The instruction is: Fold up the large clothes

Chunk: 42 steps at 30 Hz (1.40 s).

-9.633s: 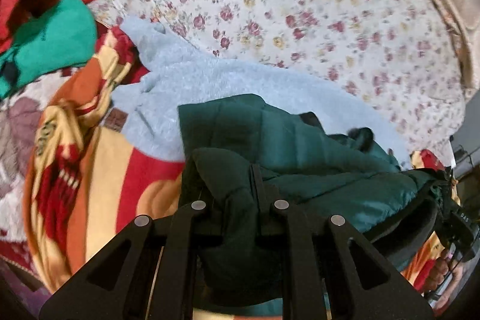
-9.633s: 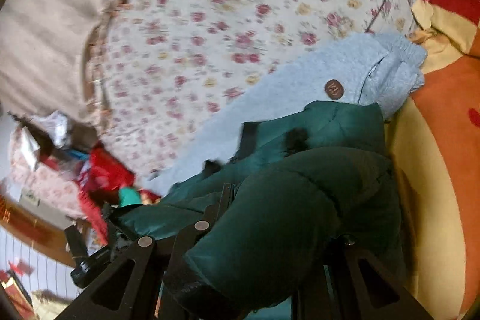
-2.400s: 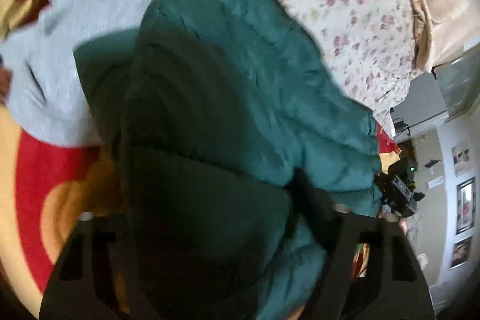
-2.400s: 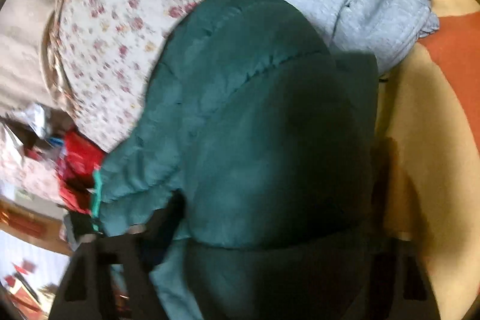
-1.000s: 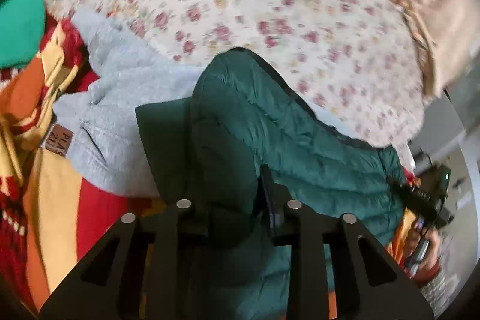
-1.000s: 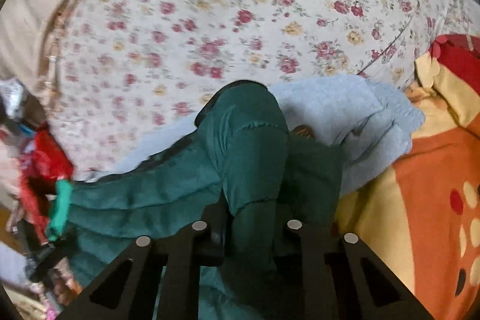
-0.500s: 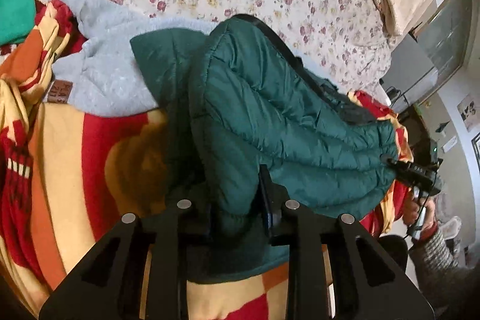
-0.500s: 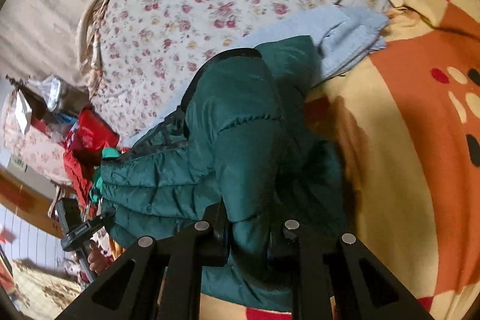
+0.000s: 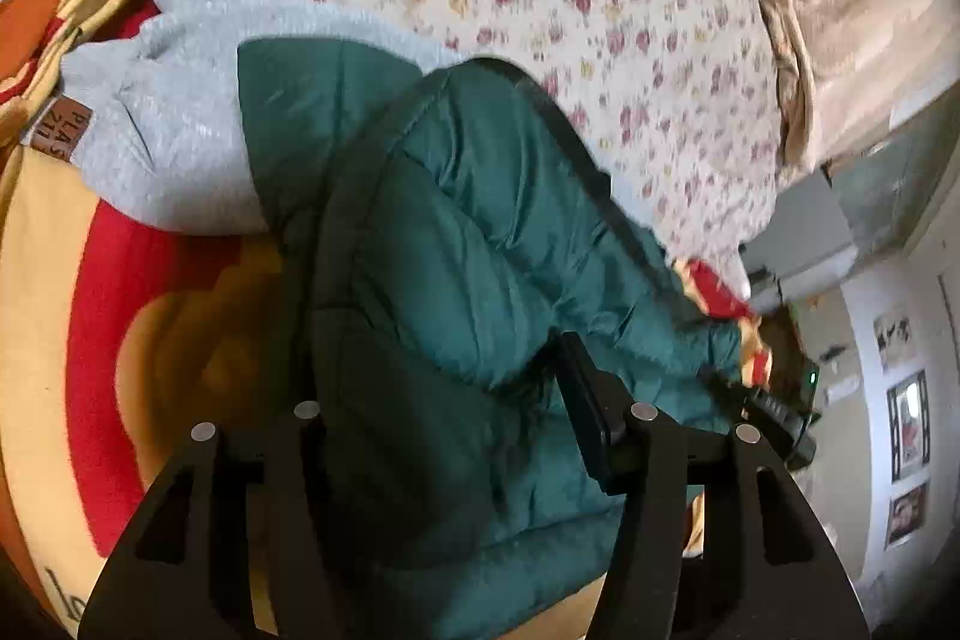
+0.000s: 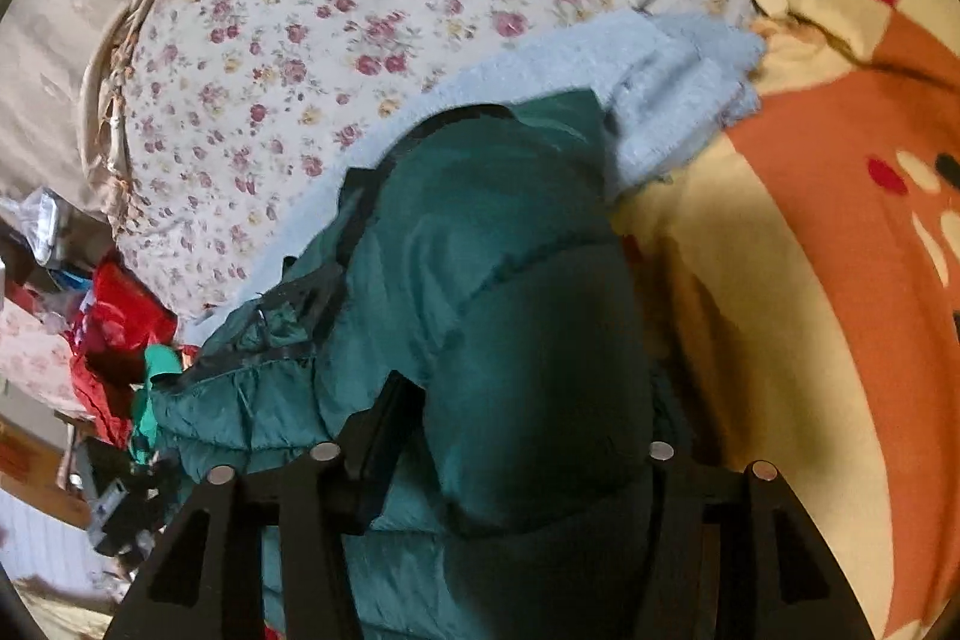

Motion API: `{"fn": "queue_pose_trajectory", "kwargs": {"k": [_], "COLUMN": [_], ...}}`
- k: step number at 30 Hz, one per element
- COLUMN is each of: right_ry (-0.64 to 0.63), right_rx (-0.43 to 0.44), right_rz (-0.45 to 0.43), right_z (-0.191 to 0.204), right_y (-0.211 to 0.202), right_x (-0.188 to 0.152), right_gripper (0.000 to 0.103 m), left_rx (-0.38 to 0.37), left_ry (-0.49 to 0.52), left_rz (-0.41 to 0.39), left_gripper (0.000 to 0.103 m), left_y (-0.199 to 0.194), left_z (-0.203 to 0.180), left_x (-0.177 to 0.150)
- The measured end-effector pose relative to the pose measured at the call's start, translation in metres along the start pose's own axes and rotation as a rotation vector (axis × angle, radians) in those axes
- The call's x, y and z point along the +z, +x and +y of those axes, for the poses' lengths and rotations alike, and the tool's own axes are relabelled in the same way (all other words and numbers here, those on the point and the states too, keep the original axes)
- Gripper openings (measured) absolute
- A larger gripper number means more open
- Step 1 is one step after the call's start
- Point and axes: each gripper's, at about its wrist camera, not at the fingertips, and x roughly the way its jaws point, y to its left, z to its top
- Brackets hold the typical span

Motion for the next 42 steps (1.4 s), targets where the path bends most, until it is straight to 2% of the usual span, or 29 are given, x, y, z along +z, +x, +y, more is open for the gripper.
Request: {"fn": "queue_pose_trajectory", "kwargs": {"k": [1,2,4,8,11,14,18,24,30,33,37,39,42], "right_ry": [-0.011,-0.029,-0.051,-0.079,-0.071,-0.028,-0.006,-0.13,-0.223,-0.232,-0.235,-0.23,-0.177], "right_rx": [0.007,0.034,0.099,0.304,0.349,0.34,0.316,0.218,0.185,0.157,0.069,0.006,-0.057], "right_rz": [-0.003,-0.001,0.014,0.098,0.15,0.145,0.12,0.077,-0.014,-0.027,-0.019,-0.018,-0.011], "right_z": [0.003,0.007,0.008,-0.005,-0.02,-0.037,-0.04,-0.002,0.035,0.046,0.048,0.044,0.029], "right_y": [-0.001,-0.004,-0.012,-0.034,-0.044,-0.05,-0.053,-0.056,-0.059,-0.036,0.011,0.034,0.063], "right_x": [0.0,0.0,-0.005,-0.038,-0.066,-0.078,-0.073,-0.045,0.0,0.032,0.065,0.076,0.083], "right_gripper": [0.038,0.03,0.023,0.023,0.022,0.022,0.022,0.02,0.018,0.018,0.018,0.018,0.021], "left_rx": [-0.001,0.0,-0.028,-0.147,-0.175,-0.152,-0.121,-0.04,-0.029,0.023,0.202,0.257,0.279], "left_ry": [0.015,0.05,0.148,0.4,0.485,0.47,0.432,0.391,0.272,0.198,0.157,0.137,0.114], "left_rz": [-0.009,-0.013,0.002,0.07,0.101,0.119,0.098,0.036,-0.066,-0.108,-0.137,-0.136,-0.121], "left_gripper": [0.047,0.033,0.024,0.023,0.023,0.023,0.023,0.022,0.02,0.02,0.02,0.02,0.022], "left_y": [-0.003,-0.008,-0.021,-0.047,-0.055,-0.05,-0.049,-0.05,-0.049,-0.038,-0.012,-0.001,0.01], "left_z": [-0.004,-0.01,-0.023,-0.048,-0.054,-0.048,-0.049,-0.047,-0.041,-0.034,-0.025,-0.018,-0.009], "left_x": [-0.001,-0.003,-0.012,-0.046,-0.064,-0.066,-0.057,-0.044,-0.002,0.018,0.032,0.036,0.04]}}
